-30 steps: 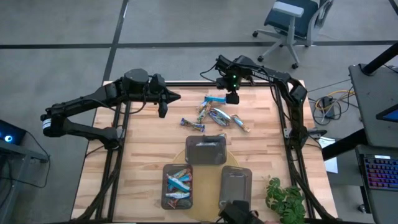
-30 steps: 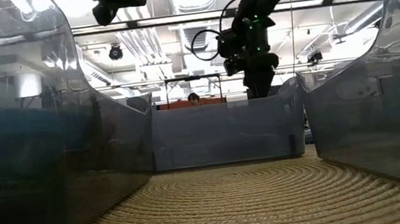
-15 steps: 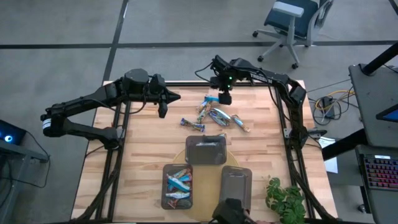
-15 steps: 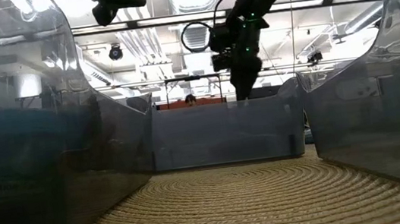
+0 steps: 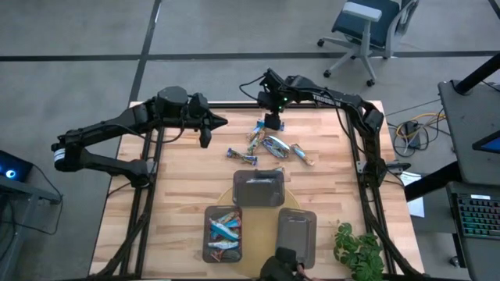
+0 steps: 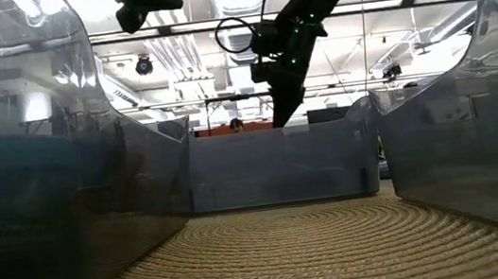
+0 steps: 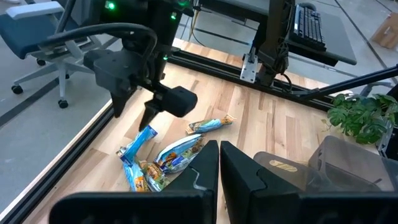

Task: Pick and place Granola Bars by type
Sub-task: Adjust the blue granola bar on the table

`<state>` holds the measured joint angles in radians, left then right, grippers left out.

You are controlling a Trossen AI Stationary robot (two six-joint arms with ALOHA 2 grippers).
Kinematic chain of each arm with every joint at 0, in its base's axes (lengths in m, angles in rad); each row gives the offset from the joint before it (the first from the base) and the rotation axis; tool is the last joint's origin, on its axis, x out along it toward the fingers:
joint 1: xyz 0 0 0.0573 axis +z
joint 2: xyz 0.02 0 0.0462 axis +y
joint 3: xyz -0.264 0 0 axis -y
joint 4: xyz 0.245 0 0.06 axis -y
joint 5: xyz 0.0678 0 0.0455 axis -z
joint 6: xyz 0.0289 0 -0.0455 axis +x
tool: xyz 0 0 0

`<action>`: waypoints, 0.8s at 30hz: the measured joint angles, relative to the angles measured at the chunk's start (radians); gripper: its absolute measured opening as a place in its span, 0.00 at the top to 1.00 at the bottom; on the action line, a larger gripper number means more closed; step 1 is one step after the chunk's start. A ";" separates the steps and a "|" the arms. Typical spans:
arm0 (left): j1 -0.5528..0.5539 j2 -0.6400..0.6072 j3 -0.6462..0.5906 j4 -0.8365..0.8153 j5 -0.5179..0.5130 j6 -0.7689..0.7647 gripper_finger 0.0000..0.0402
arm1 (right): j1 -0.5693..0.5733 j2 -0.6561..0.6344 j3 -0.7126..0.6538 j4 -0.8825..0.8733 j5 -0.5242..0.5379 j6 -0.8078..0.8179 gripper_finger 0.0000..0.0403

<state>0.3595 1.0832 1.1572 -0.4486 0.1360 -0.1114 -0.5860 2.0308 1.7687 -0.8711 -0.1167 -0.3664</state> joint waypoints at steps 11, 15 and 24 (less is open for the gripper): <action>0.001 0.000 0.000 -0.010 -0.093 -0.001 1.00 | -0.012 0.001 0.006 -0.080 0.006 0.001 0.41; 0.015 0.000 0.000 -0.010 -0.123 -0.003 1.00 | -0.013 -0.025 0.010 -0.090 -0.024 0.002 0.41; 0.037 0.022 0.000 0.039 -0.122 -0.008 1.00 | -0.059 -0.153 0.009 -0.068 -0.169 0.048 0.43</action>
<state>0.3963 1.1047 1.1569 -0.4098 0.0136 -0.1191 -0.6446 1.8774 1.7776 -0.9389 -0.2862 -0.3182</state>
